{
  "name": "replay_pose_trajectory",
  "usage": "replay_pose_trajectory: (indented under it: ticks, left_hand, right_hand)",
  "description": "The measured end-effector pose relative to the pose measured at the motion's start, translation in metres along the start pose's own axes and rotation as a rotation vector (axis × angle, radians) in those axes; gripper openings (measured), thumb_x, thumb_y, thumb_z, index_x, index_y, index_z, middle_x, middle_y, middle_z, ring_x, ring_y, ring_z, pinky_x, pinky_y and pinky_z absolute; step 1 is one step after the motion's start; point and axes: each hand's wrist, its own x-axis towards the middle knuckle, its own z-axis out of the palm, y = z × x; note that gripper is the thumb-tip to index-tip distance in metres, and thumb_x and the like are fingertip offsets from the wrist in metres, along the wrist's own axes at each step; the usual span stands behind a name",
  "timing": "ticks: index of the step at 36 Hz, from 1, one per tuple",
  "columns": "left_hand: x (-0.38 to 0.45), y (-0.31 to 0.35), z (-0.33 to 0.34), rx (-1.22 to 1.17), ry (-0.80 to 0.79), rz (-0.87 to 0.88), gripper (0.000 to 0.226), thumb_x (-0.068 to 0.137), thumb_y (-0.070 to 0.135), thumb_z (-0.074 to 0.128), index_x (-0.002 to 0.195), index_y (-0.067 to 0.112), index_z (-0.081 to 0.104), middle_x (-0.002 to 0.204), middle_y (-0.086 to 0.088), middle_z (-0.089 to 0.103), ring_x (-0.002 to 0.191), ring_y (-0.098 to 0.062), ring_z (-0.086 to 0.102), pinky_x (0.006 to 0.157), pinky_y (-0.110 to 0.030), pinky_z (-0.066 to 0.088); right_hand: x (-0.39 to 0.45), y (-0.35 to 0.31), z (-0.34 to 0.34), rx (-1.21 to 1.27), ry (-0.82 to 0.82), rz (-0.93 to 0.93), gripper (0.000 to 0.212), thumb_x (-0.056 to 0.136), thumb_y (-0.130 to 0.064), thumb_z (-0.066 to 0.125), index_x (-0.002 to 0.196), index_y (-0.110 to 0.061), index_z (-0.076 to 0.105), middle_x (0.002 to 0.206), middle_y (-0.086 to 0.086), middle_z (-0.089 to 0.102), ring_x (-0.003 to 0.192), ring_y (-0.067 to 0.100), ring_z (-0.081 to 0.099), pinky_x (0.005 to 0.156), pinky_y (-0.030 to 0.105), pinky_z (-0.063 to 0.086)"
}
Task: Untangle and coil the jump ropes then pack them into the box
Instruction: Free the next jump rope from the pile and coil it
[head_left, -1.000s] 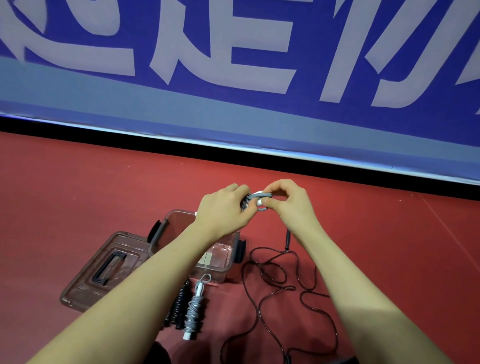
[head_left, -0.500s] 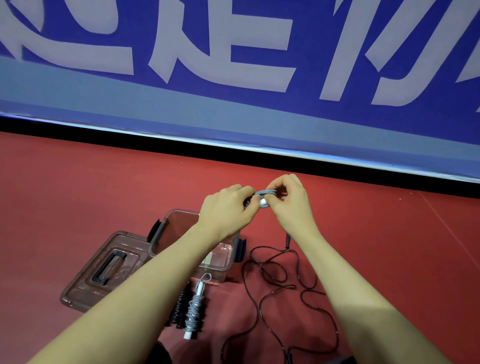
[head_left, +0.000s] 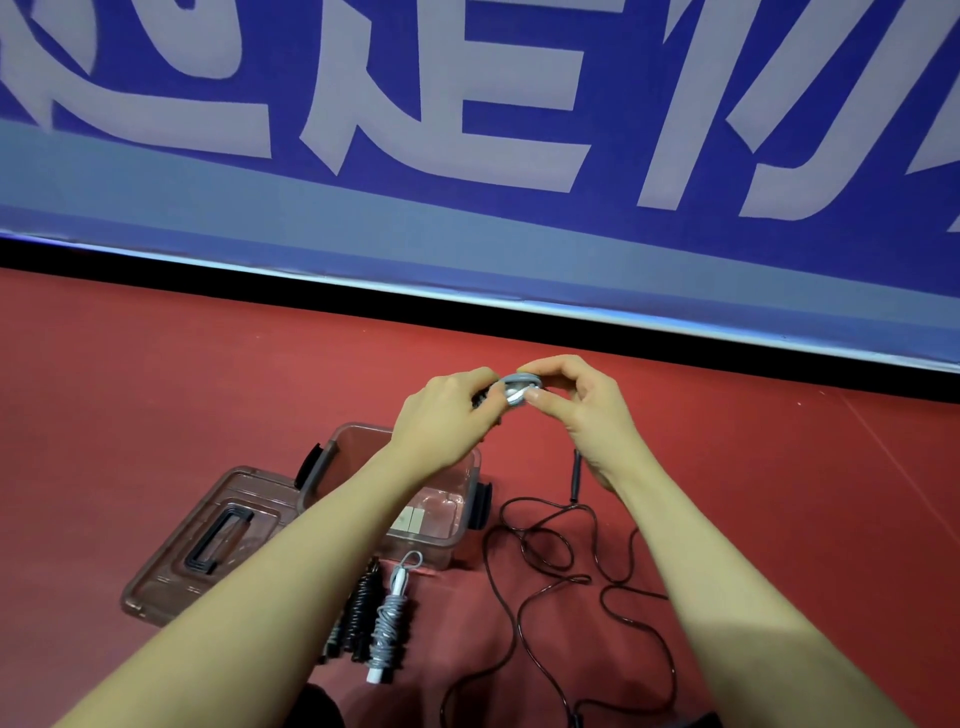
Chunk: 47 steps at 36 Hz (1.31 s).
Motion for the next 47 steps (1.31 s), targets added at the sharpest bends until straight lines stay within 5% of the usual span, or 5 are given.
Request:
replay_pose_trajectory:
  ticks: [5,13,27,35,47]
  left_hand:
    - [0.000,0.000,0.005,0.069,0.018,0.056,0.026,0.098,0.036,0.032,0.091,0.026,0.054,0.082,0.007,0.062,0.076,-0.018,0.059,0.072,-0.038,0.047]
    - [0.003,-0.001,0.008,0.146,0.096,0.075,0.028,0.096,0.042,0.038,0.112,0.029,0.057,0.091,0.005,0.058,0.088,-0.021,0.056,0.072,-0.033,0.042]
    - [0.005,-0.001,0.014,0.220,0.243,0.086,0.039,0.093,0.054,0.041,0.121,0.032,0.057,0.099,0.007,0.062,0.093,-0.020,0.060,0.067,-0.028,0.038]
    - [0.007,-0.004,0.025,0.477,0.471,0.341,0.046,0.088,0.052,0.039,0.071,0.017,0.063,0.057,0.002,0.050,0.046,-0.024,0.050,0.044,-0.022,0.021]
    - [0.012,-0.012,0.033,0.599,0.532,0.441,0.044,0.087,0.049,0.044,0.064,0.013,0.056,0.055,-0.003,0.048,0.044,-0.026,0.046,0.043,-0.025,0.027]
  right_hand:
    - [0.002,0.003,0.002,-0.040,0.081,-0.034,0.023,0.081,0.003,0.065,0.087,-0.019,0.067,0.098,0.009,0.068,0.092,0.014,0.063,0.087,0.027,0.049]
    - [0.002,0.002,0.015,-0.204,0.165,-0.160,0.021,0.085,0.008,0.056,0.091,-0.011,0.063,0.101,0.011,0.058,0.091,0.007,0.057,0.075,0.003,0.040]
    - [-0.001,0.001,0.014,-0.128,0.215,-0.139,0.015,0.083,0.006,0.063,0.085,-0.007,0.070,0.098,0.014,0.061,0.088,0.011,0.060,0.076,0.009,0.045]
    - [0.004,0.000,0.014,-0.050,0.334,0.009,0.013,0.088,-0.005,0.062,0.094,-0.014,0.069,0.090,0.011,0.065,0.075,0.008,0.062,0.072,0.018,0.048]
    - [0.007,0.003,0.020,-0.096,0.372,0.198,0.016,0.081,0.002,0.055,0.081,-0.004,0.070,0.080,0.002,0.068,0.071,0.008,0.059,0.057,0.007,0.043]
